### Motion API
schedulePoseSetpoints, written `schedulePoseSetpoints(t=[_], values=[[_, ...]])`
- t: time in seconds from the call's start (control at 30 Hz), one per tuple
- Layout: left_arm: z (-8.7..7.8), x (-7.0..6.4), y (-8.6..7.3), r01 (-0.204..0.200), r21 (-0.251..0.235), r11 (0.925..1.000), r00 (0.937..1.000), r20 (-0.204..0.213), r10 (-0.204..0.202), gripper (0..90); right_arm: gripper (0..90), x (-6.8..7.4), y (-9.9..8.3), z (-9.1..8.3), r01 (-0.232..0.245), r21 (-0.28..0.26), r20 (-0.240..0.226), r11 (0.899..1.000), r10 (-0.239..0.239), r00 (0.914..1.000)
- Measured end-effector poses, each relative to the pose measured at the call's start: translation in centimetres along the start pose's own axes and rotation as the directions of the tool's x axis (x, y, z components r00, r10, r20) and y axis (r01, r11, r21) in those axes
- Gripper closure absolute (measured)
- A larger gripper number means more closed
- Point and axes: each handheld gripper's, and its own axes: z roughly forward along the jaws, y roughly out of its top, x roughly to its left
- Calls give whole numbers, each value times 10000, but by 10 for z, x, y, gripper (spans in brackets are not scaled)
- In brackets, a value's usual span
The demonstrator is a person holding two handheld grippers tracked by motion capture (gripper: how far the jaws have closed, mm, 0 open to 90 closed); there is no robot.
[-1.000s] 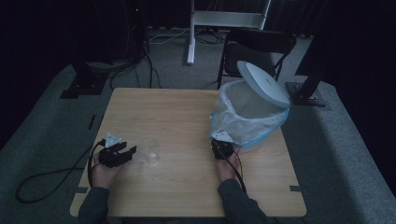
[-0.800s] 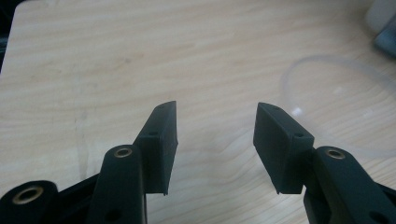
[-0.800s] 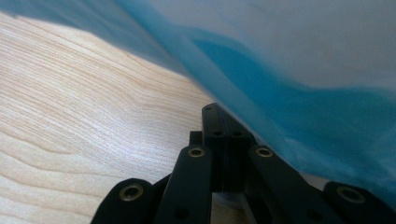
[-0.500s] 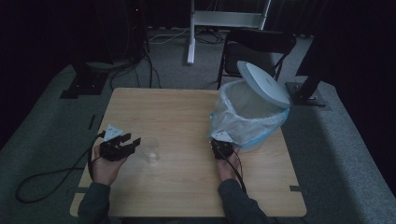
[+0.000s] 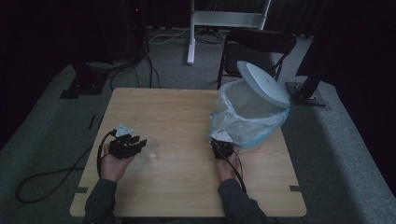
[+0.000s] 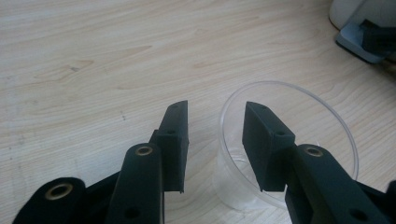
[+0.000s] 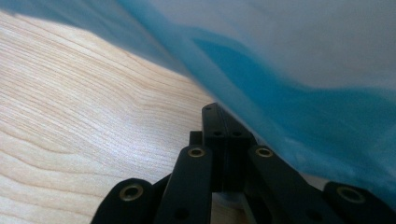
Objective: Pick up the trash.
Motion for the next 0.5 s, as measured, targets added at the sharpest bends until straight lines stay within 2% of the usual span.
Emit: schedulePoseSetpoints(t=[0.23, 0.4, 0.5], values=[[5, 1, 0, 67, 381, 9993, 9998, 199, -74, 680, 900, 0, 0, 0, -9, -13, -6, 10000, 9, 10000], [6, 0, -1, 43, 398, 9992, 9995, 299, -55, 802, 900, 0, 0, 0, -10, -18, -7, 10000, 10, 10000], [4, -1, 0, -17, 262, 9997, 9996, 295, 9, 825, 900, 0, 0, 0, 0, -22, -5, 10000, 0, 10000]])
